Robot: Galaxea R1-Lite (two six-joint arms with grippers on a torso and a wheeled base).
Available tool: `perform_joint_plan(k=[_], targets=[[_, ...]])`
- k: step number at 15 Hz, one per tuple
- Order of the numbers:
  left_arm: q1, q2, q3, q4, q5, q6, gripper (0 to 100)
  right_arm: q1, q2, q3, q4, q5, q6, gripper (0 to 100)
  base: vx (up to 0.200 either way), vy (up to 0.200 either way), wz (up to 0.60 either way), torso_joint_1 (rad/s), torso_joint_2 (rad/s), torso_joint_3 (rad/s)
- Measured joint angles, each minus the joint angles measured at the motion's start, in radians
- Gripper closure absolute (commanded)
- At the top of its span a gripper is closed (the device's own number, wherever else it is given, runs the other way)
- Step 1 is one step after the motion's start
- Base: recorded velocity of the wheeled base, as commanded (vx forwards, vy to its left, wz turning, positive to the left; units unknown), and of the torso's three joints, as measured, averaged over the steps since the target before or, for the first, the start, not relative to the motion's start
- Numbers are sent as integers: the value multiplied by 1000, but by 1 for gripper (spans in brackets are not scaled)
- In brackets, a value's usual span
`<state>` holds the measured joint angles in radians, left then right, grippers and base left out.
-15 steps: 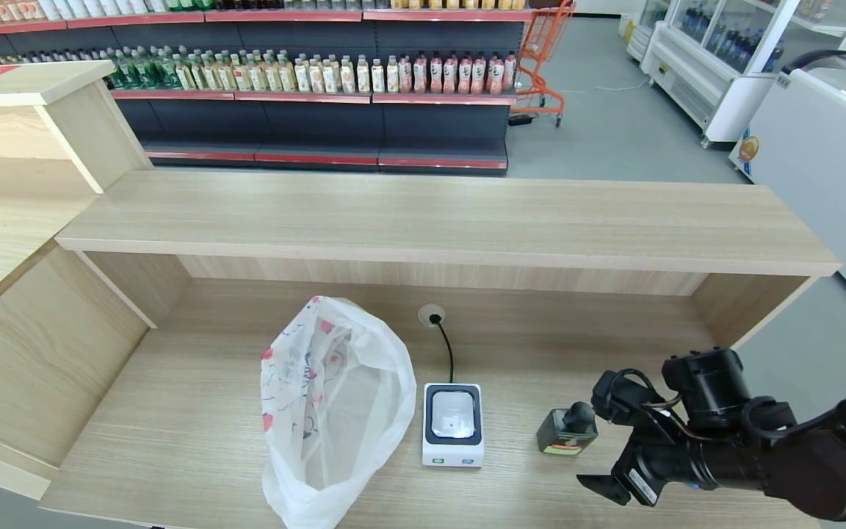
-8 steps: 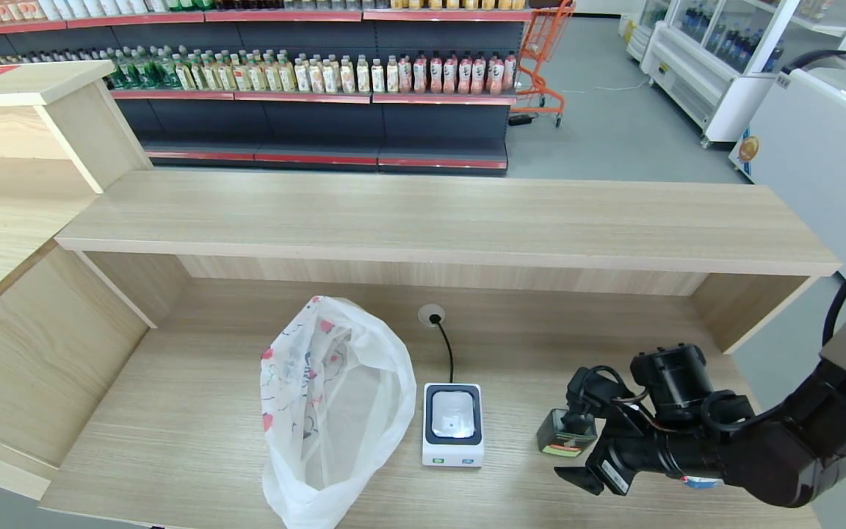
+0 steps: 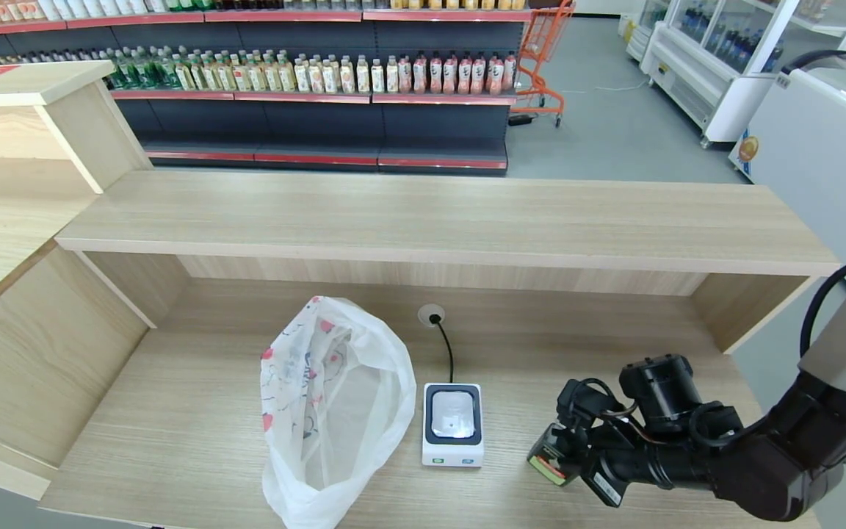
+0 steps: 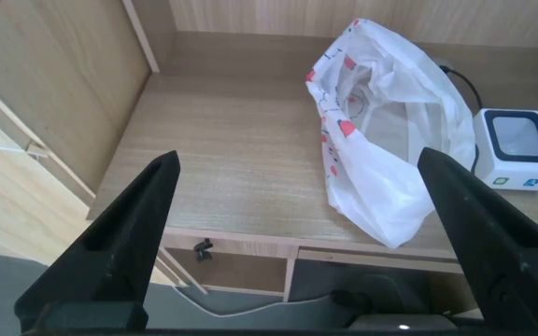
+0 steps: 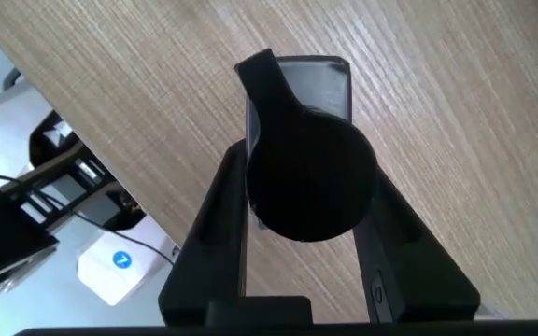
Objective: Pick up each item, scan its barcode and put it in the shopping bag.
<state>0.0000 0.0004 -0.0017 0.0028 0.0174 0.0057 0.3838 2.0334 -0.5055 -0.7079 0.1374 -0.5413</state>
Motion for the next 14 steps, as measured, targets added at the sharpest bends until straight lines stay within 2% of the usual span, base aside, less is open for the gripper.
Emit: perform_joint_plan(k=[6,12,14], targets=[[0,0,0,0,0,0,0,-6,-37,94,-67,-26,2,100,0,0,0,0,0,0],[0,0,0,0,0,0,0,-66,-206,52,-107,-97,90,100,0,0,0,0,0,0],[0,0,0,0,0,0,0,-93,-289,67,-106,-106,70,100,0,0,0,0,0,0]])
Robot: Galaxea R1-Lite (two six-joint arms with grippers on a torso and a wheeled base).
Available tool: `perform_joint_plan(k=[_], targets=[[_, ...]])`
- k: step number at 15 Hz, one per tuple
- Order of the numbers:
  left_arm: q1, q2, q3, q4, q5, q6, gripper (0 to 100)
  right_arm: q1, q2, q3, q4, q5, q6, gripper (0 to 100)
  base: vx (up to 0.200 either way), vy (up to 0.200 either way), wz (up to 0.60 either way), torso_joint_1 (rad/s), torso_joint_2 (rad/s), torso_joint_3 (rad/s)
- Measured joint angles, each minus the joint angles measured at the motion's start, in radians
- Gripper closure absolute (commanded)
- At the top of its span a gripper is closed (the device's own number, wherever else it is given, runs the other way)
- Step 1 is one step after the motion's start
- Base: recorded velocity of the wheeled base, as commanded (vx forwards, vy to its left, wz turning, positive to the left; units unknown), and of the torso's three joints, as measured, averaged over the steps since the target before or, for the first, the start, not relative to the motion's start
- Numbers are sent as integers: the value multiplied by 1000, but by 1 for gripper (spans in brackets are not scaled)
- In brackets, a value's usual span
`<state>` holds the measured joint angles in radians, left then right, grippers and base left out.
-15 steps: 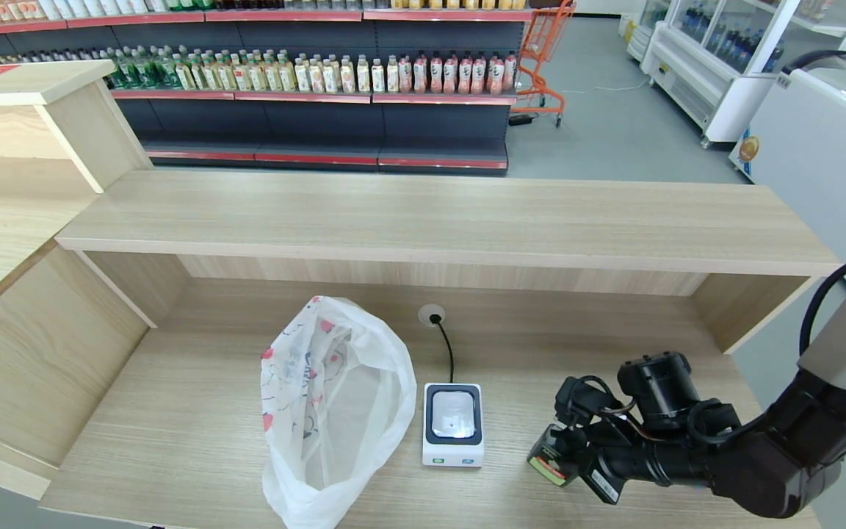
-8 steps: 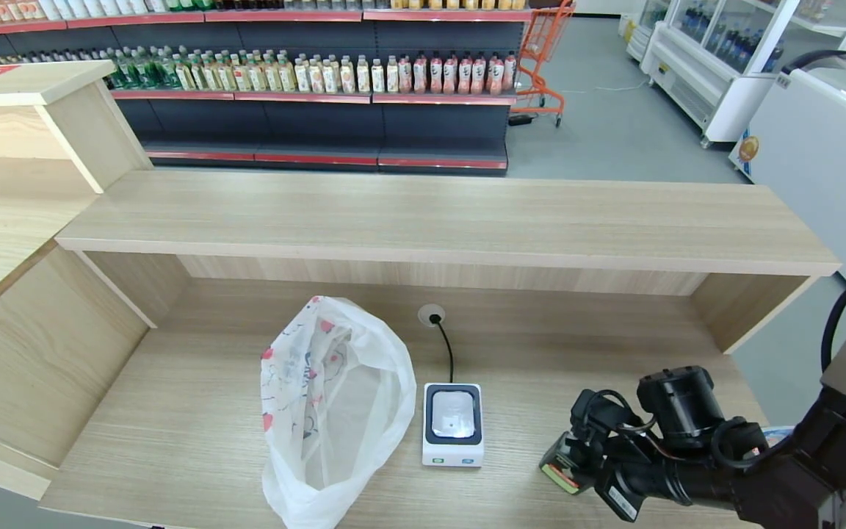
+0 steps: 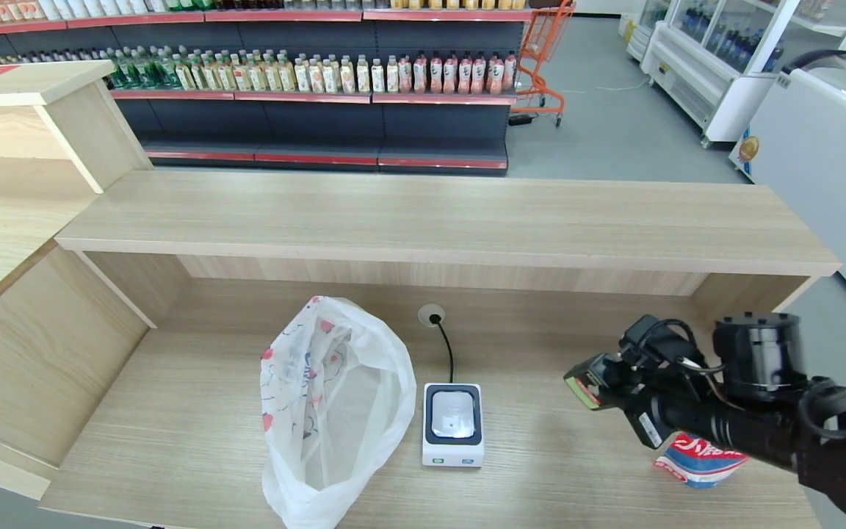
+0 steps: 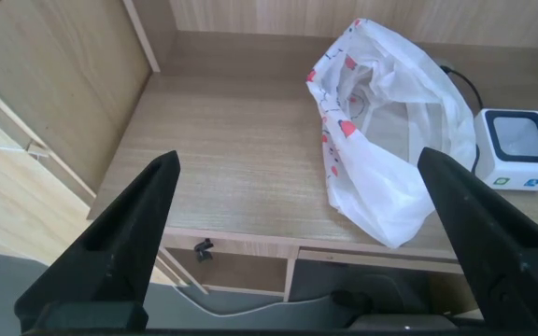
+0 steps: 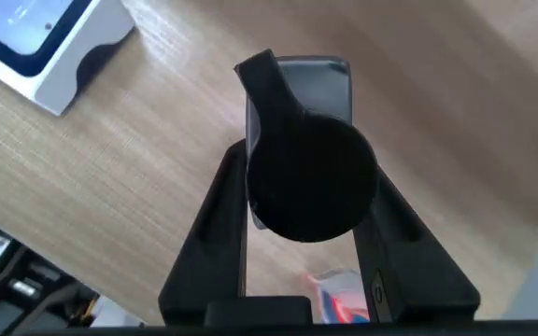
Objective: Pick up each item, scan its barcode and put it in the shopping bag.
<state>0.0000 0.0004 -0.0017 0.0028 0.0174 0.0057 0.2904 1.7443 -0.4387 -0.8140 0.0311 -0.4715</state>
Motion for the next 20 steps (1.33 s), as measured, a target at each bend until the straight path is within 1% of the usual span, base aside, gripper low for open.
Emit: perform_joint_plan(k=[3,5,7,9,10,12,13,14,16,18,19,20], targets=[[0,0,0,0,0,0,0,-13,-174,42,-3,22,-136,100,0,0,0,0,0,0],[0,0,0,0,0,0,0,-15,-301,66,9,91,-254,100,0,0,0,0,0,0],[0,0,0,0,0,0,0,-19,-398,89,26,234,-424,100,0,0,0,0,0,0],[0,0,0,0,0,0,0,-33,-445,98,10,437,-579,100,0,0,0,0,0,0],[0,0,0,0,0,0,0,-44,-454,103,6,545,-716,100,0,0,0,0,0,0],[0,0,0,0,0,0,0,-69,-451,111,9,714,-987,100,0,0,0,0,0,0],[0,0,0,0,0,0,0,-82,-444,113,19,773,-1125,100,0,0,0,0,0,0],[0,0,0,0,0,0,0,-90,-432,113,26,824,-1290,100,0,0,0,0,0,0],[0,0,0,0,0,0,0,-93,-394,112,38,904,-1559,100,0,0,0,0,0,0],[0,0,0,0,0,0,0,-63,-333,113,47,944,-1769,100,0,0,0,0,0,0],[0,0,0,0,0,0,0,-39,-302,113,47,952,-1834,100,0,0,0,0,0,0],[0,0,0,0,0,0,0,6,-263,109,39,963,-1888,100,0,0,0,0,0,0]])
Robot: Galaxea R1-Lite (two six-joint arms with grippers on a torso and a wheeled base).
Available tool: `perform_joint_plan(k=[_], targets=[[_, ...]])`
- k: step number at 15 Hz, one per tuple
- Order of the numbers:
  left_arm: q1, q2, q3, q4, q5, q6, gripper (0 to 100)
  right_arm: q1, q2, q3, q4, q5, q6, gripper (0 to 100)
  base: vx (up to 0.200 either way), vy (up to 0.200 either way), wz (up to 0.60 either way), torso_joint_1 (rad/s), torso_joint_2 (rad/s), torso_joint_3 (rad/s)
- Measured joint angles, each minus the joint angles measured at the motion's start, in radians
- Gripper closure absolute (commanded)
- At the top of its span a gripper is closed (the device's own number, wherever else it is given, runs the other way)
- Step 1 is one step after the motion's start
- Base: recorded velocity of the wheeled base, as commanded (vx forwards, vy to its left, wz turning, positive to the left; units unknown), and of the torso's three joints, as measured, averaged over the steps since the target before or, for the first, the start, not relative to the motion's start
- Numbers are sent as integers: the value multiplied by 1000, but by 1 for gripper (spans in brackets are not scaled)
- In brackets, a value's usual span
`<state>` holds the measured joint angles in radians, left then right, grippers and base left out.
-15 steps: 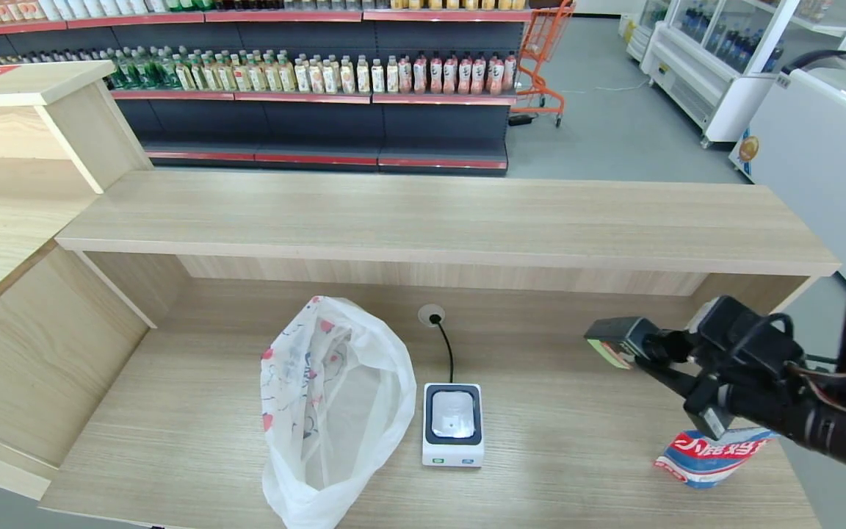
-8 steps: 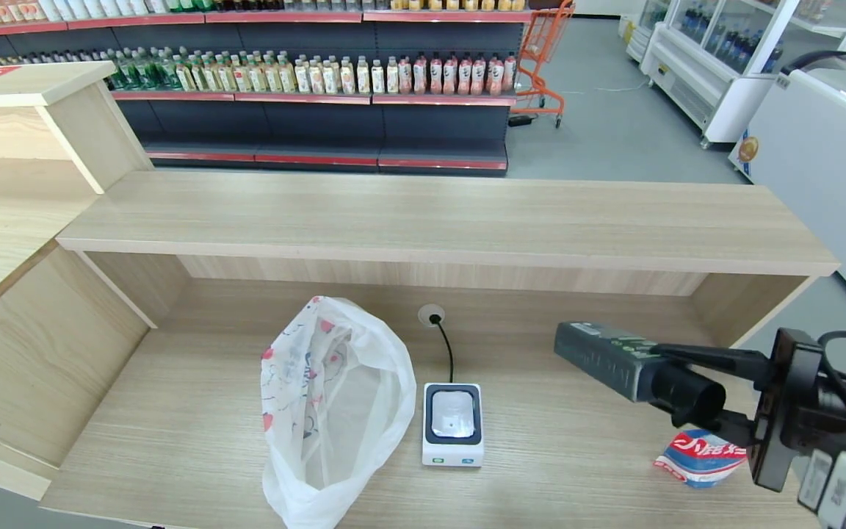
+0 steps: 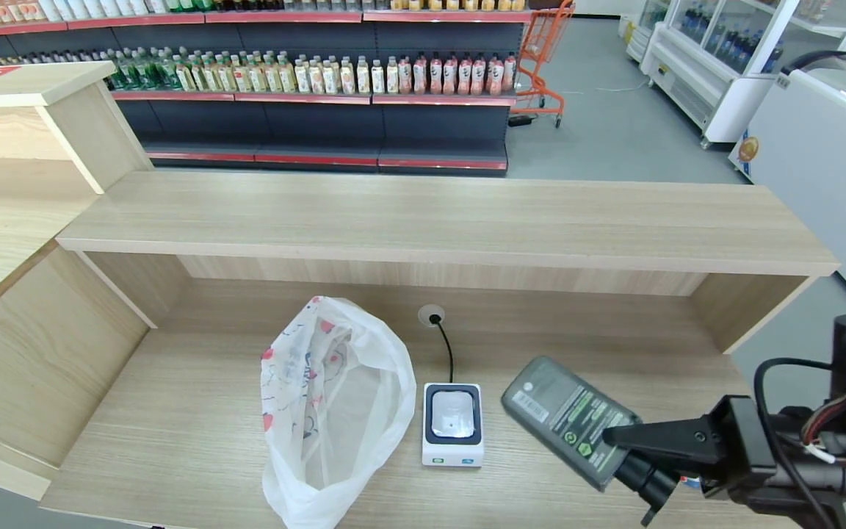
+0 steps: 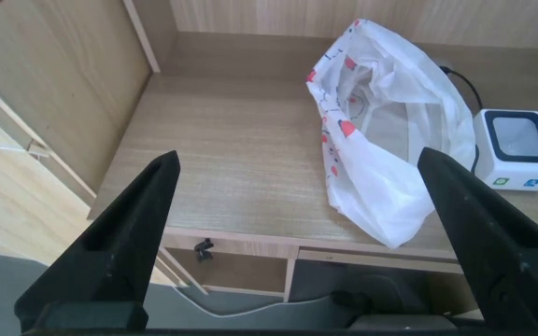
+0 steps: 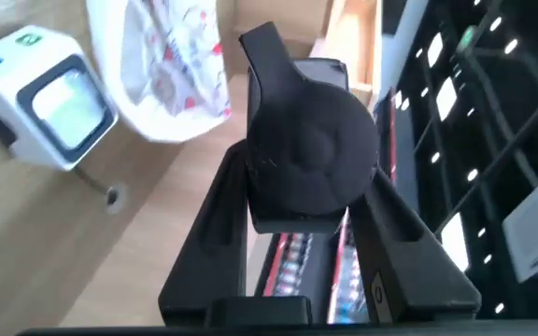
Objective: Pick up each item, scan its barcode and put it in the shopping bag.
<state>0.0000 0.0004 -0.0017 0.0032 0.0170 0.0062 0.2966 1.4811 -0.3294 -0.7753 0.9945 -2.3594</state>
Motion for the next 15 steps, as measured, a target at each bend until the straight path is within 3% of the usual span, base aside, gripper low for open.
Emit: perform_joint_plan(k=[4,6,15], targets=[[0,0,0,0,0,0,0,201,154,-16,-157,66,-106,100,0,0,0,0,0,0],[0,0,0,0,0,0,0,245,226,-19,-269,68,-119,100,0,0,0,0,0,0],[0,0,0,0,0,0,0,259,354,-56,-315,65,-129,100,0,0,0,0,0,0]])
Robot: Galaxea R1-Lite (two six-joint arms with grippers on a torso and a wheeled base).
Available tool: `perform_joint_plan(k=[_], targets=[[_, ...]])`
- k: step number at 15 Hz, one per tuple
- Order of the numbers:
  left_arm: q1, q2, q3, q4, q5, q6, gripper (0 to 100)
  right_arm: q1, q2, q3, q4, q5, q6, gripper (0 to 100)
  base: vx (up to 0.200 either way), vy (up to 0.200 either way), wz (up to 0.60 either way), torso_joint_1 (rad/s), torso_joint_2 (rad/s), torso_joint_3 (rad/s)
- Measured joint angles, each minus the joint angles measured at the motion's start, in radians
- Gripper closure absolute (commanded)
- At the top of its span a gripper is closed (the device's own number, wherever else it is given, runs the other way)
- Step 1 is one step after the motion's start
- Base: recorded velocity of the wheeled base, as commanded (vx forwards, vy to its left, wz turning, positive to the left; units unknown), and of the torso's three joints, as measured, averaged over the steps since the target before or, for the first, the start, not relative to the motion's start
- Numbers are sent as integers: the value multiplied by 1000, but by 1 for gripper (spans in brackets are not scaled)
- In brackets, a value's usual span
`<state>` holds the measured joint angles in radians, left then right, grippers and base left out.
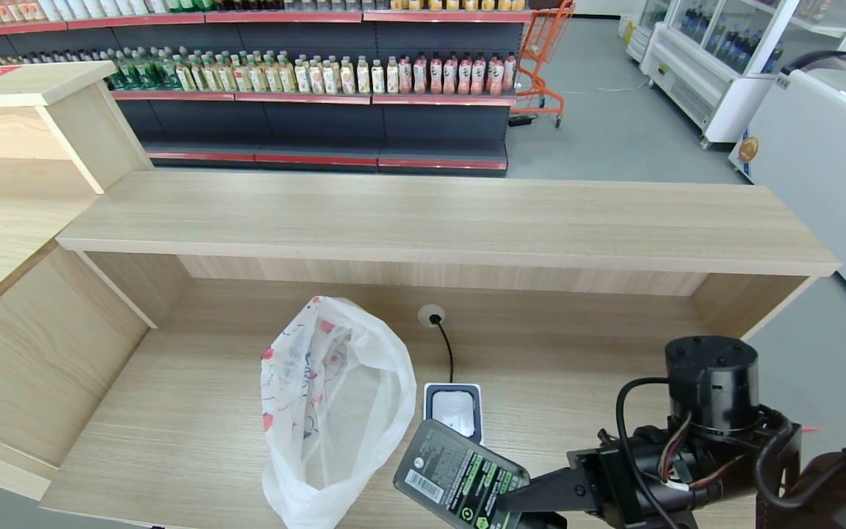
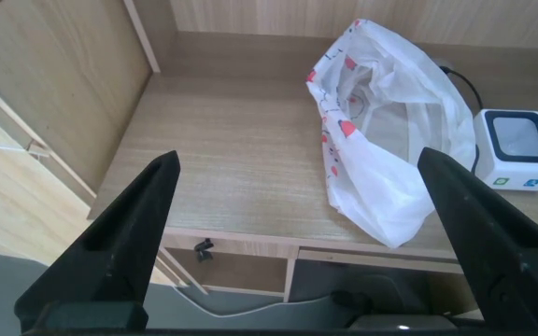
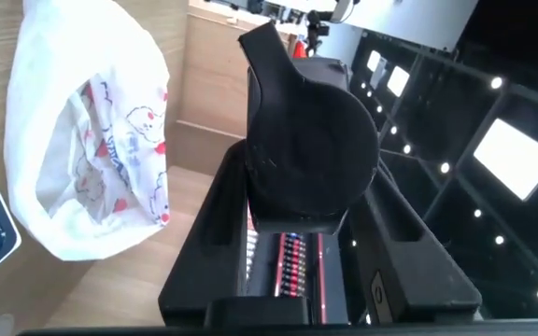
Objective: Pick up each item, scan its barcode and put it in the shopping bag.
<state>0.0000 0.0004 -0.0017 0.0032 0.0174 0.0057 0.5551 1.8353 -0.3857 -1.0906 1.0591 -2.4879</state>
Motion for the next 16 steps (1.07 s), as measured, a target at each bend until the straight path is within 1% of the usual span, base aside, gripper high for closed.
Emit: perform_joint_plan(k=[5,9,16], targets=[[0,0,0,0,0,0,0,-1,0,19,0,3,-1,100,0,0,0,0,0,0],[0,0,0,0,0,0,0,-10,-7,-46,4,4,2,100,0,0,0,0,0,0],[0,0,0,0,0,0,0,-24,-19,-51,7,4,0,100,0,0,0,0,0,0]])
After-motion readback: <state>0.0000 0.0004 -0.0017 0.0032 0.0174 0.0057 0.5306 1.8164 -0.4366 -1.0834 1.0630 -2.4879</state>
